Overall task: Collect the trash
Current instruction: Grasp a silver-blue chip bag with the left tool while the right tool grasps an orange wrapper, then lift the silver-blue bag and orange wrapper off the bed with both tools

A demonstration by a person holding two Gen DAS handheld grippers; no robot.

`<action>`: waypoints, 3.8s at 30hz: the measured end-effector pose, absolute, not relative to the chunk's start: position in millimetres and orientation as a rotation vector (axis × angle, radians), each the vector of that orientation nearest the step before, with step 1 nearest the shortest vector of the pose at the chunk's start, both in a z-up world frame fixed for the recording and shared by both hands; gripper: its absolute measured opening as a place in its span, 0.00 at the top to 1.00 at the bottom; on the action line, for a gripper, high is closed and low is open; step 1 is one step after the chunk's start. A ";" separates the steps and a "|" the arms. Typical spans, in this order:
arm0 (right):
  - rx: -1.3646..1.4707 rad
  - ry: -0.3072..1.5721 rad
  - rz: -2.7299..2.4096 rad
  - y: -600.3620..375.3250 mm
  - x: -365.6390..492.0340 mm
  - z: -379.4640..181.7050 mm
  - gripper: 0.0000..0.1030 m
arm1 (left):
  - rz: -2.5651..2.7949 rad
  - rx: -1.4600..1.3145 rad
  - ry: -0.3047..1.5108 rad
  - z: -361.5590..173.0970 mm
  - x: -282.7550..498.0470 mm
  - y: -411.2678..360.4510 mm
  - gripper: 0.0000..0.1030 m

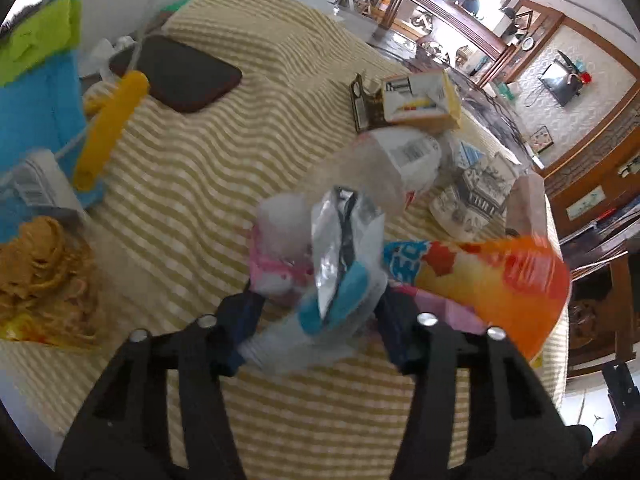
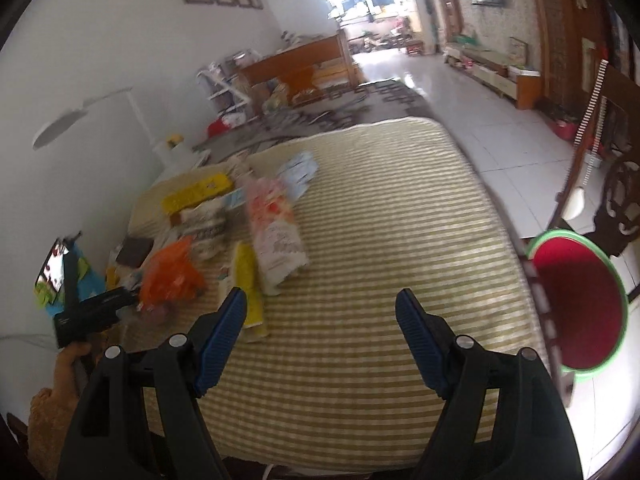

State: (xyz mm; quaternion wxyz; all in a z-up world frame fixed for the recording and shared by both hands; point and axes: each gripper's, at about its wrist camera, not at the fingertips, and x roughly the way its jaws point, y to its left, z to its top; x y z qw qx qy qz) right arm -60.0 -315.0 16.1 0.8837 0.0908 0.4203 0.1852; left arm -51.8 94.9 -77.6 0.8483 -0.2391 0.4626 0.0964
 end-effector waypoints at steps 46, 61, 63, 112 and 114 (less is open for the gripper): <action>0.211 0.843 0.646 -147.3 7.5 24.5 0.79 | 0.034 -0.487 0.850 -62.6 -51.5 75.7 0.74; 0.210 0.815 0.645 -166.3 -2.1 28.2 0.79 | 0.008 -0.481 0.798 -56.3 -53.7 72.6 0.74; 0.214 0.814 0.647 -168.7 -2.9 27.3 0.79 | 0.005 -0.474 0.792 -55.1 -53.8 70.5 0.74; 0.251 0.737 0.565 -290.0 -31.1 52.8 0.79 | -0.033 -0.296 0.577 24.5 -76.8 -2.6 0.74; 0.251 0.740 0.562 -291.6 -31.4 50.8 0.79 | -0.040 -0.318 0.584 23.3 -77.0 -1.5 0.74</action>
